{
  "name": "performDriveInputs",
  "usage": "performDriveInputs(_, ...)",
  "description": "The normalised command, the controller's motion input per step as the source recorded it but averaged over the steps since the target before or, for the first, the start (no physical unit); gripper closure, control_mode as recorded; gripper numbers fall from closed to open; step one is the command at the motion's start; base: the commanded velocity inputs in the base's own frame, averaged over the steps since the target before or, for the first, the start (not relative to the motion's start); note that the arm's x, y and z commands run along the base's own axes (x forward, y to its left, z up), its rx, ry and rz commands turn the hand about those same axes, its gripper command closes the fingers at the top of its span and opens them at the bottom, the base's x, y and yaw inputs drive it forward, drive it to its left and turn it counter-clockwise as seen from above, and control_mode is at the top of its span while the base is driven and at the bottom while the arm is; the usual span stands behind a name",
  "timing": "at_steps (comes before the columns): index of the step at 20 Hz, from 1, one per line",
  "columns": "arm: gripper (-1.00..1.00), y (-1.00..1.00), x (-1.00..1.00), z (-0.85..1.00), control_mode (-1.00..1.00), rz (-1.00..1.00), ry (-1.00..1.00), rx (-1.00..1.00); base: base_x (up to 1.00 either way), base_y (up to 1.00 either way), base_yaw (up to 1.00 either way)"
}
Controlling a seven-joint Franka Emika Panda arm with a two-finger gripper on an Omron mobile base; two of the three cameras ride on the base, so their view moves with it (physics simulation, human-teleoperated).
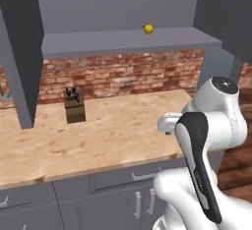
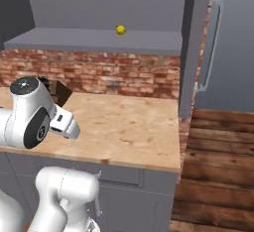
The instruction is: Pick the lemons from the cabinet and place them in one bowl. Pick the carrot from the sink and place it in the other bowl.
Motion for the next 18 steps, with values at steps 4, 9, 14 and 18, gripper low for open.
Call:
performDriveInputs(4, -1.0, 0.0, 0.0, 0.0, 1.0, 0.0, 0.0, 0.0, 0.44, -0.7, 0.0)
performDriveInputs(9, -1.0, 0.0, 0.0, 0.0, 1.0, 0.0, 0.0, 0.0, 0.57, 0.09, -0.03)
performDriveInputs(14, -1.0, 0.0, 0.0, 0.0, 1.0, 0.0, 0.0, 0.0, 0.56, 0.39, -0.03)
performDriveInputs(18, -1.0, 0.0, 0.0, 0.0, 1.0, 0.0, 0.0, 0.0, 0.59, 0.23, -0.03)
